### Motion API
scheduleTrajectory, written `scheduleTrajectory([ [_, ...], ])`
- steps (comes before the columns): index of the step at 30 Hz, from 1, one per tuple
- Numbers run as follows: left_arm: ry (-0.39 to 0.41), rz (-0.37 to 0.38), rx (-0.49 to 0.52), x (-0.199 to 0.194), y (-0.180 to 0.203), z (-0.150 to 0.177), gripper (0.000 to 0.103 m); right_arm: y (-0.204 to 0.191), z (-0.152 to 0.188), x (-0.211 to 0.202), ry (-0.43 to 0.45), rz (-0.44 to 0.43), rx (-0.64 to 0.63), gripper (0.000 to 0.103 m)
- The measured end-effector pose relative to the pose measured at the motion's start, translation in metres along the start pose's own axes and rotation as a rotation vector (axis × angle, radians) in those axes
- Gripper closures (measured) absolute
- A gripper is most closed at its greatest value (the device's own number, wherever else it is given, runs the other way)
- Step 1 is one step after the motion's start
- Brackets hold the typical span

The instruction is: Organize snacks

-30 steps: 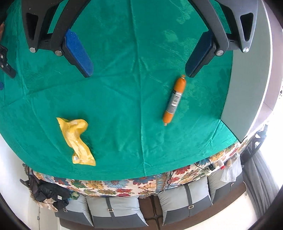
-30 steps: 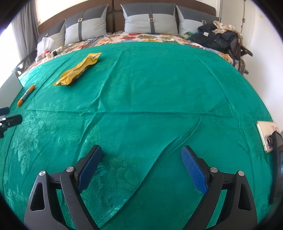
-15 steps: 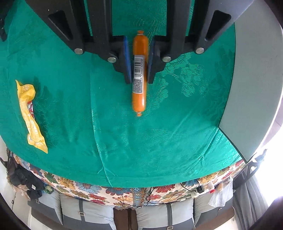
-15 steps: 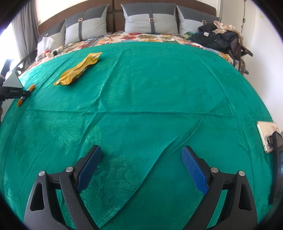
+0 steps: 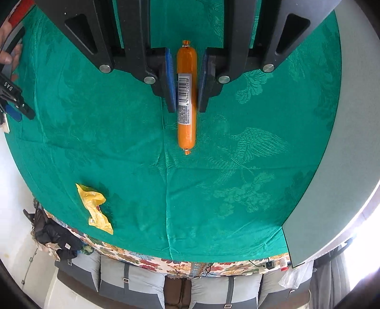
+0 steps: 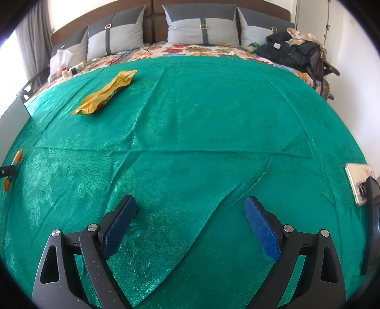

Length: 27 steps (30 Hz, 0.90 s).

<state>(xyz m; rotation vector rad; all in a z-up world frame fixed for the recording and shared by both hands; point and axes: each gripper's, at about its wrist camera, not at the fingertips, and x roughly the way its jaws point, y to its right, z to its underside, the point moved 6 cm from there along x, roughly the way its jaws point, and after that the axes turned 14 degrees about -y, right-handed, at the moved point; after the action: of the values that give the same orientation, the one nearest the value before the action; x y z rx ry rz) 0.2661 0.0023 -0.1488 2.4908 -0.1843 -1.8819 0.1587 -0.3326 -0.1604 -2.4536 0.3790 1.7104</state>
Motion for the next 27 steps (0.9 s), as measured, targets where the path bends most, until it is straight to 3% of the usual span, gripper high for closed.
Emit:
scheduleTrajectory([
  [1, 0.021, -0.001, 0.018, 0.000, 0.003, 0.000, 0.062, 0.000, 0.000, 0.000, 0.000, 0.000, 0.000, 0.008],
  [2, 0.024, -0.010, 0.023, 0.001, 0.004, 0.000, 0.040, 0.000, 0.000, 0.000, 0.000, 0.000, 0.000, 0.008],
  [5, 0.064, -0.083, 0.024, 0.008, 0.000, -0.004, 0.019, 0.000, 0.000, 0.000, 0.000, -0.001, 0.000, 0.008],
  [8, 0.092, -0.098, -0.015, 0.014, -0.010, -0.006, 0.002, 0.000, 0.000, 0.000, -0.001, -0.001, 0.000, 0.008],
  [11, 0.101, -0.104, -0.055, 0.016, -0.016, -0.008, 0.000, 0.000, 0.000, 0.000, -0.001, -0.001, 0.000, 0.008],
  [27, 0.102, -0.095, -0.061, 0.017, -0.018, -0.007, 0.000, 0.000, 0.000, 0.000, -0.001, -0.002, 0.000, 0.008],
])
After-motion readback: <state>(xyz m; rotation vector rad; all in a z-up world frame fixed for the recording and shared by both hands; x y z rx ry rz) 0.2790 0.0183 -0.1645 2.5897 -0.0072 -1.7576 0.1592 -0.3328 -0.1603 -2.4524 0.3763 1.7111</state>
